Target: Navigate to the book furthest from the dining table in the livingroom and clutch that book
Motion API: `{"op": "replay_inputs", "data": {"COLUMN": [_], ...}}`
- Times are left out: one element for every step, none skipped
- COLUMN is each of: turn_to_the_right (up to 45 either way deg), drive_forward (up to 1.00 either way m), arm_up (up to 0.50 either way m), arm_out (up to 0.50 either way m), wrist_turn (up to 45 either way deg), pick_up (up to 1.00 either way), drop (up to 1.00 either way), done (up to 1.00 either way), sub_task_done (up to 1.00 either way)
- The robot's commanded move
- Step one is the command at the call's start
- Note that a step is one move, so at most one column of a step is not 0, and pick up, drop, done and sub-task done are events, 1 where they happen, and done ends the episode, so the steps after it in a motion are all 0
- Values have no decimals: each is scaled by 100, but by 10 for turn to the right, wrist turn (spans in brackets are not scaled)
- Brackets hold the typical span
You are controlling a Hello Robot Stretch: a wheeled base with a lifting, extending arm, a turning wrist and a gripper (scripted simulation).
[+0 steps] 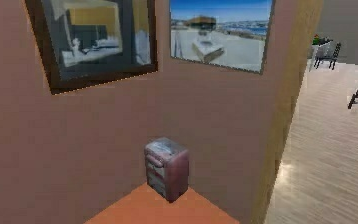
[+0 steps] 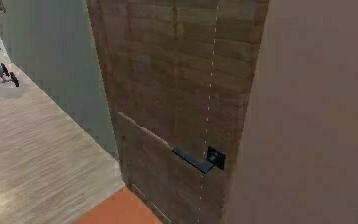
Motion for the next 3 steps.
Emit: {"op": "replay_inputs", "data": {"turn_to_the_right": [420,0,60], "drive_forward": [0,100,0], "arm_up": [0,0,0], "arm_out": [0,0,0], "wrist_turn": [0,0,0], "pick_up": [0,0,0], "drop": [0,0,0], "done": [0,0,0], "sub_task_done": [0,0,0]}}
